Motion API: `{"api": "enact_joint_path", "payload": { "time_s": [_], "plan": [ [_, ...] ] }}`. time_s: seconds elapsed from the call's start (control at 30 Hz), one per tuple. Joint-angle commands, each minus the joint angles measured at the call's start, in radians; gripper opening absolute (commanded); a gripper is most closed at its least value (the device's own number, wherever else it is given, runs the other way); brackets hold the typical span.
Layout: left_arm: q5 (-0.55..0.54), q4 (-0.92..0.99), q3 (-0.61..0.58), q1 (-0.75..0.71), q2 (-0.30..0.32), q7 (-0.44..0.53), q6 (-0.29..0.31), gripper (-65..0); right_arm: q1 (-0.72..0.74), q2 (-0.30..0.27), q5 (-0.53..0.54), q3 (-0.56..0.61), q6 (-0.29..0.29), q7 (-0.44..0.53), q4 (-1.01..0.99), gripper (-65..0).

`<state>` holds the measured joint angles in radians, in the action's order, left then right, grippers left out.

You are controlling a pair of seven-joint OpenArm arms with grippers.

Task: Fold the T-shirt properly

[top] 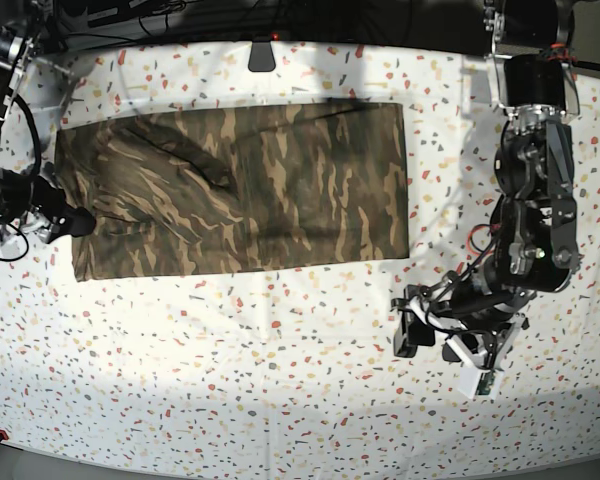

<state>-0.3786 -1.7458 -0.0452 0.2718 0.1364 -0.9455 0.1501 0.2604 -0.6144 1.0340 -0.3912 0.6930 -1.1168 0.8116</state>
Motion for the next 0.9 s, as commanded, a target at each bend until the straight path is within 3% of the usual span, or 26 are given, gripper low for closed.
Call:
{"api": "enact_joint_path", "payload": {
  "time_s": [0.0, 0.1, 0.27, 0.33, 0.47, 0.63, 0.8, 0.87],
  "plan": [
    [-0.008, -0.019, 0.004, 0.027, 0.003, 0.025, 0.001, -24.9, 0.016, -0.013, 0.026, 0.008, 0.005, -0.029, 0.011, -21.8],
    [-0.008, -0.019, 0.004, 0.027, 0.003, 0.025, 0.001, -24.9, 0.016, 0.011, 0.071, 0.033, 0.005, -0.117, 0.011, -21.8],
    [-0.008, -0.019, 0.004, 0.027, 0.003, 0.025, 0.001, -24.9, 0.017, 0.006, 0.095, 0.047, 0.005, -0.121, 0.011, -24.9],
    [-0.008, -0.019, 0.004, 0.027, 0.003, 0.024, 0.001, -24.9, 0.019, 0.0, 0.101, 0.043, 0.005, -0.121, 0.012, -34.1],
    [-0.01, -0.019, 0.004, 0.023, 0.003, -0.013, 0.013, -24.9, 0.039, 0.007, 0.104, 0.043, 0.005, -0.118, 0.012, -65.0],
    [-0.081, -0.019, 0.005, -0.059, 0.009, -0.033, 0.168, -24.9, 0.076, 0.032, 0.126, 0.045, 0.005, -0.125, 0.012, -65.0],
    [-0.286, -0.05, 0.004, -0.206, 0.023, -0.11, 0.325, -24.9, 0.1, 0.052, 0.131, 0.045, 0.005, -0.127, 0.013, -65.0],
    [-0.263, -0.055, 0.004, -0.268, 0.023, -0.105, 0.362, -24.9, 0.106, 0.057, 0.131, 0.045, 0.005, -0.139, 0.013, -65.0]
  ]
}}
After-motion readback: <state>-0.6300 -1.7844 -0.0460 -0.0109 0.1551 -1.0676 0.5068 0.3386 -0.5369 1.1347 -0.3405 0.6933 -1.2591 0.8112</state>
